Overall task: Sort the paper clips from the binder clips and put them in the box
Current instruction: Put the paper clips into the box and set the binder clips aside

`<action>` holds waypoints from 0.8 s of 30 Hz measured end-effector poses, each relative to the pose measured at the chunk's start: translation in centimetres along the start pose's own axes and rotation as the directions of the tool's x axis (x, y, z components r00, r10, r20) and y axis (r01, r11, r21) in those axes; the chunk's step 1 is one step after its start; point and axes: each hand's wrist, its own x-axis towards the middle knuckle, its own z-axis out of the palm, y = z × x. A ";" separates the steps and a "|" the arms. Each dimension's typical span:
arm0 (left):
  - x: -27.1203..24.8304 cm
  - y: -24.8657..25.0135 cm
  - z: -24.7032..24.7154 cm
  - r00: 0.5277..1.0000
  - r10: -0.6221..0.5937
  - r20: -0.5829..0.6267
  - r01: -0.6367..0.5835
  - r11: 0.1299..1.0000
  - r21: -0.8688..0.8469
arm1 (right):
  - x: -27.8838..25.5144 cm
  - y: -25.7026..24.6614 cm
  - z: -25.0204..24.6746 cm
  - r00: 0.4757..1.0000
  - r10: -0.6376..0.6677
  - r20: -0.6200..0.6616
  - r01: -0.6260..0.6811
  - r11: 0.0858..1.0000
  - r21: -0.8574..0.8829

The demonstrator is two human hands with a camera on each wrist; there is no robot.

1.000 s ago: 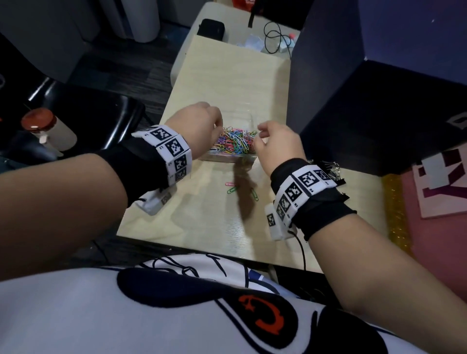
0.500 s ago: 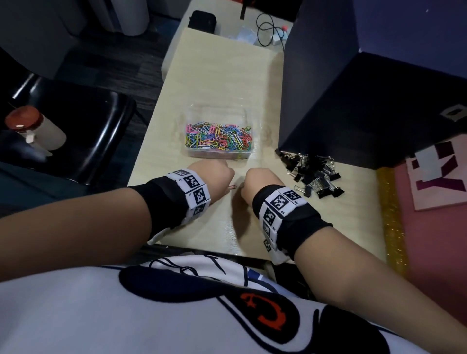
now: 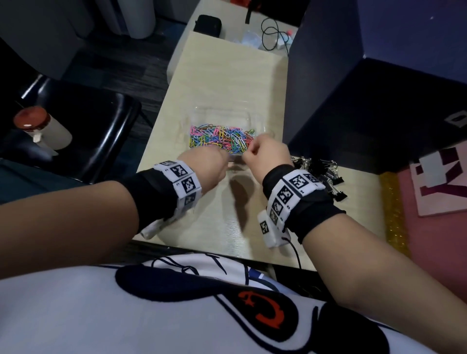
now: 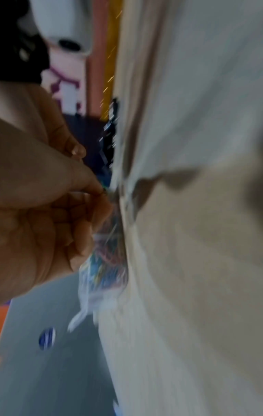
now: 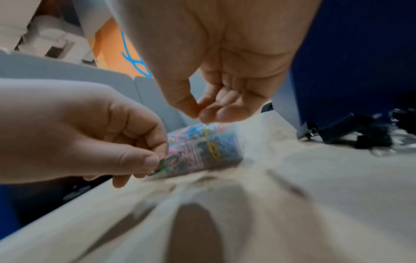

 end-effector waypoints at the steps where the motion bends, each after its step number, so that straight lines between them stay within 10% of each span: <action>1: 0.2 -0.5 -0.7 0.998 -0.035 -0.051 0.032 0.997 -0.072 | 0.4 -0.3 -0.4 0.998 -0.028 -0.052 0.031 0.998 0.048; 8: 0.5 -3.3 -2.5 0.952 -0.232 -0.199 0.180 0.952 -0.248 | 1.0 1.0 -0.5 0.993 -0.113 0.029 0.116 0.980 -0.159; 24: -0.2 -4.4 -1.9 0.943 -0.239 -0.230 0.190 0.958 -0.214 | -2.0 0.2 1.2 0.936 -0.108 0.336 0.240 0.894 -0.380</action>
